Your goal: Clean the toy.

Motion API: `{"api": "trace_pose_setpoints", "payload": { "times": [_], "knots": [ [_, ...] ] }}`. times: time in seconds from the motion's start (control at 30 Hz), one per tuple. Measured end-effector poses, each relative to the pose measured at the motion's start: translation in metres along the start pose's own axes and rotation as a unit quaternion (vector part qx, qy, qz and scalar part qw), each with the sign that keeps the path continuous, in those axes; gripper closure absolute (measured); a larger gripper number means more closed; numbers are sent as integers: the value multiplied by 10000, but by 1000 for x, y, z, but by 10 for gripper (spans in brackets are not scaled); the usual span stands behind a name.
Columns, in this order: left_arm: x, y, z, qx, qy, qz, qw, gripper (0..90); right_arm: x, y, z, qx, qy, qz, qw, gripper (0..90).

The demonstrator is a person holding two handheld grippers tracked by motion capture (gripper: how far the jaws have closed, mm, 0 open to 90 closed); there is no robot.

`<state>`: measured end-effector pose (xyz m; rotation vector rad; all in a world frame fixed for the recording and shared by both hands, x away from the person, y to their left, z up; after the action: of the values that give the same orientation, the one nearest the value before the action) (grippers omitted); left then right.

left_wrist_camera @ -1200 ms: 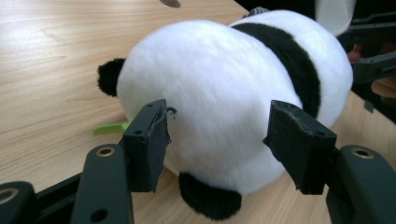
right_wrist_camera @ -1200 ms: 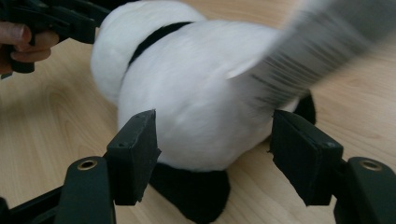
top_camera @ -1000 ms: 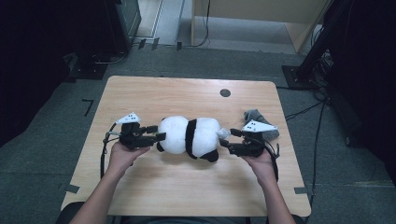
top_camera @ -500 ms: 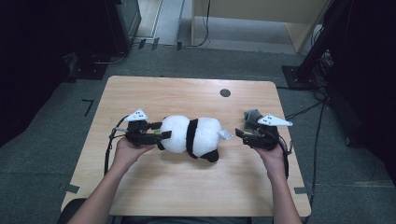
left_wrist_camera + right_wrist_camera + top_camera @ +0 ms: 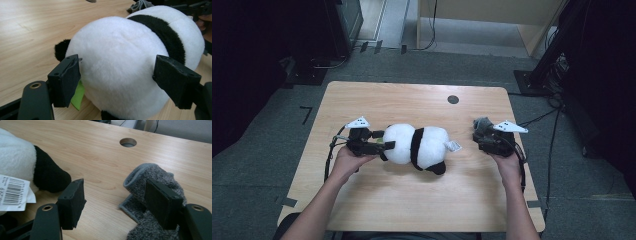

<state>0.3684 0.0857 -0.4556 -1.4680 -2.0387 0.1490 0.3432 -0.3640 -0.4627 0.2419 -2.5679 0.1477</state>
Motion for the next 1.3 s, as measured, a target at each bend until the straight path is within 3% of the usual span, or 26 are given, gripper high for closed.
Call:
{"api": "trace_pose_setpoints", "payload": {
  "times": [0.07, 0.17, 0.37, 0.6, 0.7, 0.83, 1.13, 1.3],
  "knots": [
    [3, -6, -2, -74, -110, 128, 9998, 211, 1, -4, 0, -28, -18, 45, 10000, 332],
    [-1, -11, -5, -151, -102, 94, 9998, 200, 1, -9, -2, -72, -68, 112, 9999, 332],
    [-18, -11, -2, -339, 305, -429, 9980, 125, -7, -21, -2, -188, -67, 210, 9996, 332],
    [-24, 10, 7, 76, 219, -18, 9997, 0, -22, -39, 3, -263, 101, 311, 9991, 326],
    [-25, 14, 9, -5, 138, 95, 9999, 0, -28, -45, 6, -260, 214, 446, 9984, 325],
    [-24, 17, 14, 174, 117, 205, 9996, 0, -37, -52, 14, -285, 413, 549, 9972, 325],
    [-20, 16, 17, 258, 87, 279, 9992, 125, -56, -49, 31, -90, 991, 708, 9925, 331],
    [-19, 16, 19, 263, 58, 283, 9992, 128, -59, -47, 38, -1, 934, 717, 9930, 319]
  ]
}}
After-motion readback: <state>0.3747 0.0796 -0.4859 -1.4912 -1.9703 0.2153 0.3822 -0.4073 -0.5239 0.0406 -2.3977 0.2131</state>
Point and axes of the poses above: each handheld gripper's, and its own axes: x roughly backward along the jaws, z roughly out of its underside, y roughly to its left, the point moved 1 cm from there along -x, roughly forward along the jaws, and after that the axes turned 14 degrees about z, right-handed, at the moved point
